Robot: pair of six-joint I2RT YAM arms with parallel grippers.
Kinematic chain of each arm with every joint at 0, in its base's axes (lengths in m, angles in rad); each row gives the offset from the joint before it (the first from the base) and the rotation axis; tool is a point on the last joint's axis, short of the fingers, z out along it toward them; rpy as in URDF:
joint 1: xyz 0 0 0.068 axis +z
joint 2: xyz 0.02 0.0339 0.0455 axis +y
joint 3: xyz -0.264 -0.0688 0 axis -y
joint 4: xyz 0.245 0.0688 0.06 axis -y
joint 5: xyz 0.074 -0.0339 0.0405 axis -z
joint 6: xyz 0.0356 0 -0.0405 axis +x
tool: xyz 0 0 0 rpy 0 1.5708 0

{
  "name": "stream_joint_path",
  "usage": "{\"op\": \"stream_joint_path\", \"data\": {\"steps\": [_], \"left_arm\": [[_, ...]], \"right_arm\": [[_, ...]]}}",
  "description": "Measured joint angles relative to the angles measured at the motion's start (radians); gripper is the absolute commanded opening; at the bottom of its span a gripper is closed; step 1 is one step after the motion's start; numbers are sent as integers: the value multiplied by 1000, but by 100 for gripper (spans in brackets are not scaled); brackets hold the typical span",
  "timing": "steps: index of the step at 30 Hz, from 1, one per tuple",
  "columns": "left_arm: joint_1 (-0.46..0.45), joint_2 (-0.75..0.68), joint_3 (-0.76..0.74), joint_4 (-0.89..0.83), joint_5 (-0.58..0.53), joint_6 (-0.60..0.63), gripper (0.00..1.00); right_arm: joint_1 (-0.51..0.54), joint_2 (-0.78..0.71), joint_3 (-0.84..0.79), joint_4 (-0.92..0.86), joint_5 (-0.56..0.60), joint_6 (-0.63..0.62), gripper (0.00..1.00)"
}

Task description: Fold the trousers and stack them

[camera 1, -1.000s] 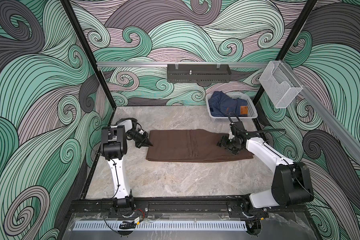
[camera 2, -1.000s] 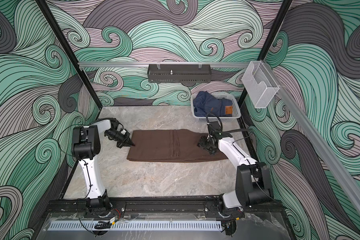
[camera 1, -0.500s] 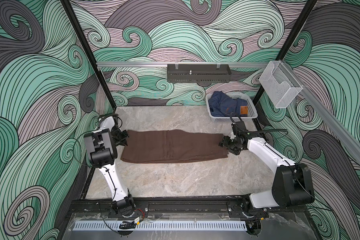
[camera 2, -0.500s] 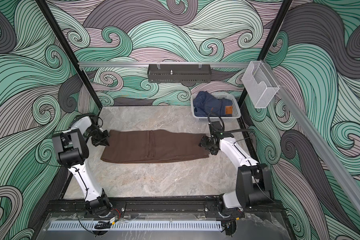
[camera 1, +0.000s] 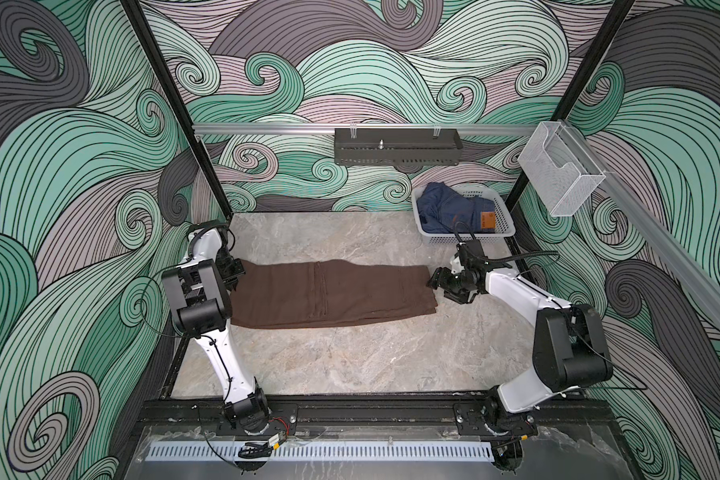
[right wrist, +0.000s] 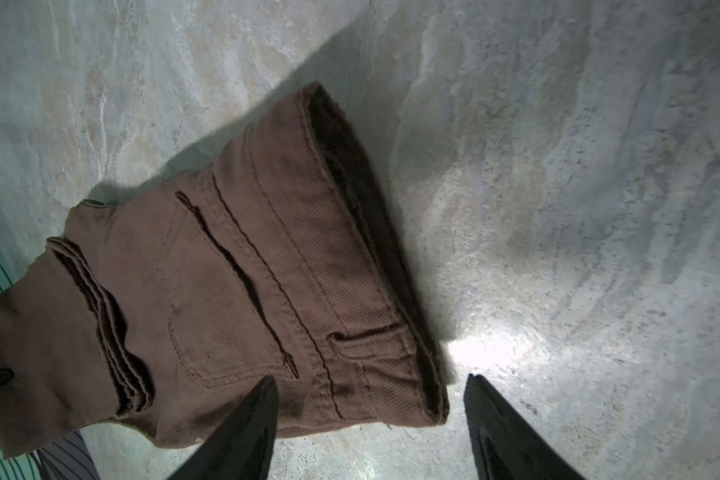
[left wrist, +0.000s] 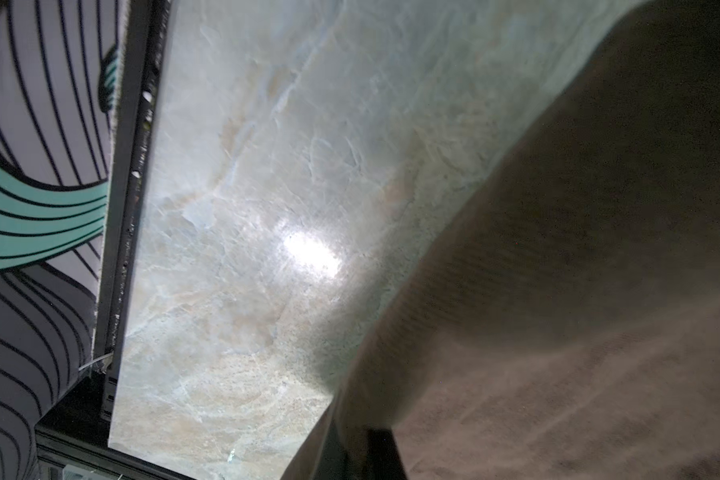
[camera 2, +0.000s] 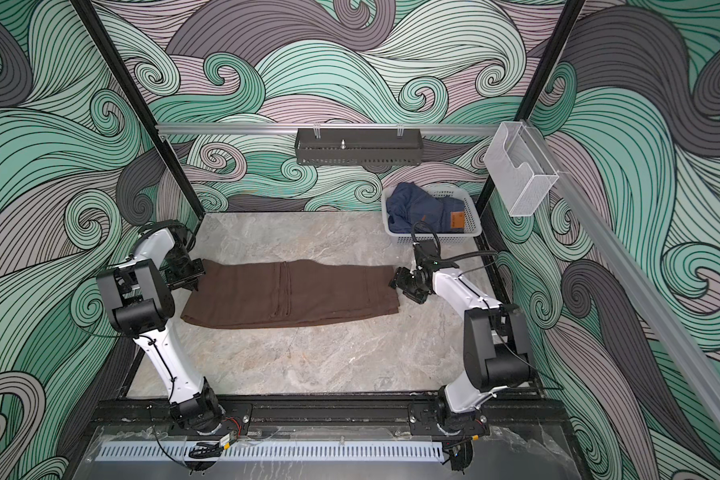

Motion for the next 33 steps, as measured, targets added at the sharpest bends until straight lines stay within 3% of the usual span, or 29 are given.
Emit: {"op": "stream_joint_path", "data": {"steps": [12,18,33], "left_arm": [[6,6,17,0,5,5,0],[13,6,16,4,45,16,0],[13,-216,-109,69,322,34,0]], "right_arm": [[0,123,9,78,-80,-1,68],[0,171,9,97,-107,-1,60],[0,237,8,234,-169,28,37]]}}
